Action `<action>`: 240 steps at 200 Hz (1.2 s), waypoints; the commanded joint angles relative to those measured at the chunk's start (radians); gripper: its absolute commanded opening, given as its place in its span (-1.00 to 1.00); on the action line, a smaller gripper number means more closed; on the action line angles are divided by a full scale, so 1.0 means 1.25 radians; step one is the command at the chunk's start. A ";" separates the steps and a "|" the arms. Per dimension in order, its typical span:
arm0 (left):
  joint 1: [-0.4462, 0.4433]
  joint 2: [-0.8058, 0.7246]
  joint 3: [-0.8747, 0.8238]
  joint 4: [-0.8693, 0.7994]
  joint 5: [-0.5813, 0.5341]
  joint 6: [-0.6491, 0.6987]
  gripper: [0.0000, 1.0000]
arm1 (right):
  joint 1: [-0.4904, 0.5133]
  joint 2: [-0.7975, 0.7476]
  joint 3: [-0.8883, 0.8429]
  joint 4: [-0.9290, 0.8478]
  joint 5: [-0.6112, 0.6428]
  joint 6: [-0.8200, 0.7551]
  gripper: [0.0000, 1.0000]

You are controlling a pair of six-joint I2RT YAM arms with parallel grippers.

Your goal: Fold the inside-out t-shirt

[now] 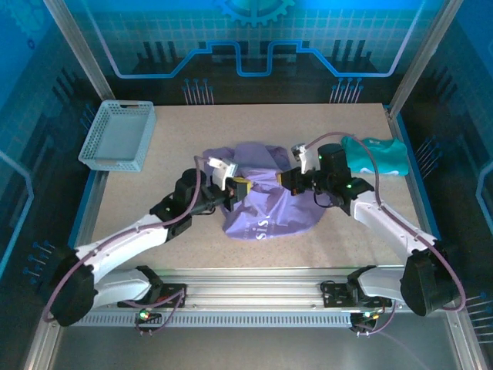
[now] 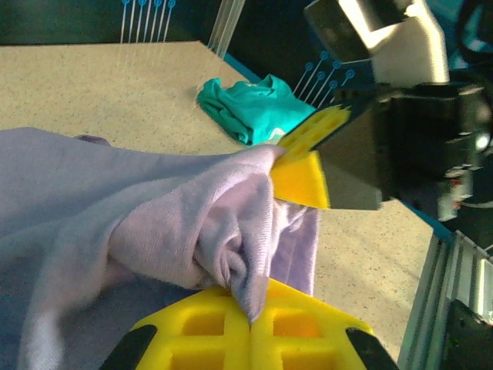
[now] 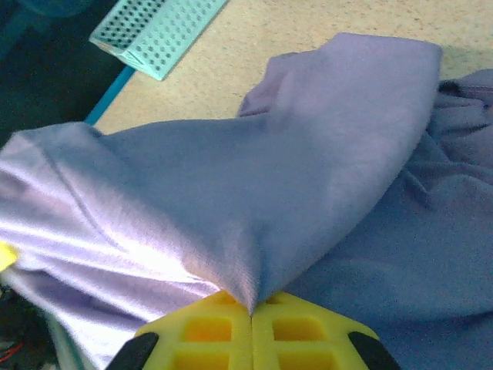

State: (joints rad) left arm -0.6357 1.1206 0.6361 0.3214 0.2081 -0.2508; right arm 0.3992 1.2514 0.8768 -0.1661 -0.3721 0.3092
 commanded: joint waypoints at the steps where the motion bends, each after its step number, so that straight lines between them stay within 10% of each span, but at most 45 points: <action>1: 0.004 -0.062 -0.044 0.058 0.042 0.020 -1.00 | 0.008 0.036 0.076 -0.126 0.173 0.029 -0.70; 74: 0.004 -0.087 -0.022 -0.003 0.052 0.023 -1.00 | 0.118 -0.078 0.048 -0.158 0.112 -0.277 0.37; 123: 0.004 -0.082 -0.011 -0.018 0.054 0.018 -1.00 | 0.182 -0.052 0.064 -0.119 0.069 -0.336 0.46; 155: 0.004 -0.083 -0.011 -0.025 0.055 0.019 -1.00 | 0.196 0.023 0.080 -0.047 0.076 -0.306 0.25; 207: 0.004 -0.094 -0.037 -0.054 -0.055 0.038 -1.00 | 0.145 0.018 0.088 -0.001 -0.069 -0.190 -0.99; 240: 0.004 -0.088 -0.038 -0.110 -0.256 0.040 -0.94 | 0.114 -0.018 0.045 0.116 -0.250 -0.019 -1.00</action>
State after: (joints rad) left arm -0.6357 1.0214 0.5869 0.2440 0.0891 -0.2306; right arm 0.5594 1.2770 0.9546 -0.1688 -0.4744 0.1040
